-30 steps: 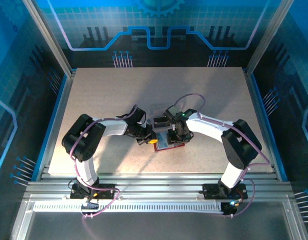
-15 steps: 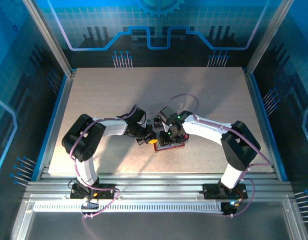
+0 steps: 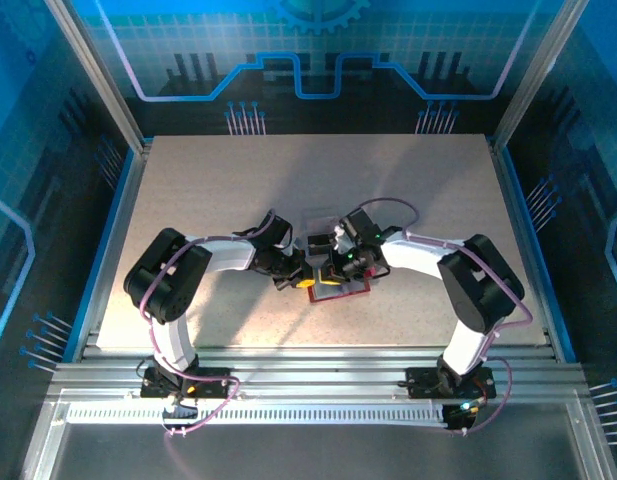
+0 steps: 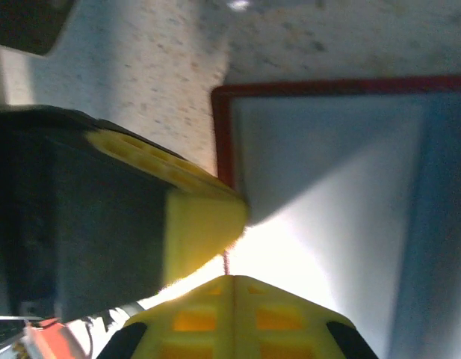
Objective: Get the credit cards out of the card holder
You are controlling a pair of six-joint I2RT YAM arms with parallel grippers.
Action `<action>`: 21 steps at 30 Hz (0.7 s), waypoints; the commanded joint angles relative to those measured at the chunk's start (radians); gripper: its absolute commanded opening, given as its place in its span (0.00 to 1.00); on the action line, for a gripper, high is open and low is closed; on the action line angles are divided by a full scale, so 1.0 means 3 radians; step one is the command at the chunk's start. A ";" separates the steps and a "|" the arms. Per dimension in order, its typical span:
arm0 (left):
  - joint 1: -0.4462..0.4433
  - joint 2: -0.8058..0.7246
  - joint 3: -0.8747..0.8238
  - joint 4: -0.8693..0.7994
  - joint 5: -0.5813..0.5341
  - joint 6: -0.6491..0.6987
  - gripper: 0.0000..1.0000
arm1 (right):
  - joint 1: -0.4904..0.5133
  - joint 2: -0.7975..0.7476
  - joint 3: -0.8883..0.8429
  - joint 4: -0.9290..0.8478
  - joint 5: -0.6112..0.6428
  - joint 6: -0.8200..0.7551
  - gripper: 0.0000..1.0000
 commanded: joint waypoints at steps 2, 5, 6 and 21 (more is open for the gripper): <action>0.0007 0.0082 0.0005 -0.0326 -0.0122 0.0059 0.00 | -0.0020 0.0204 0.0188 -0.0009 -0.0214 0.0115 0.02; 0.0006 0.0078 0.0002 -0.0326 -0.0122 0.0057 0.00 | -0.0027 0.0314 0.0243 -0.0086 -0.0205 0.0081 0.02; 0.0006 0.0080 -0.0004 -0.0327 -0.0120 0.0056 0.00 | -0.0027 0.0339 0.0262 -0.0125 -0.0186 0.0062 0.03; 0.0007 0.0116 0.0039 -0.0352 -0.0118 0.0071 0.00 | 0.0034 0.0404 0.0620 -0.1088 0.0600 -0.0429 0.25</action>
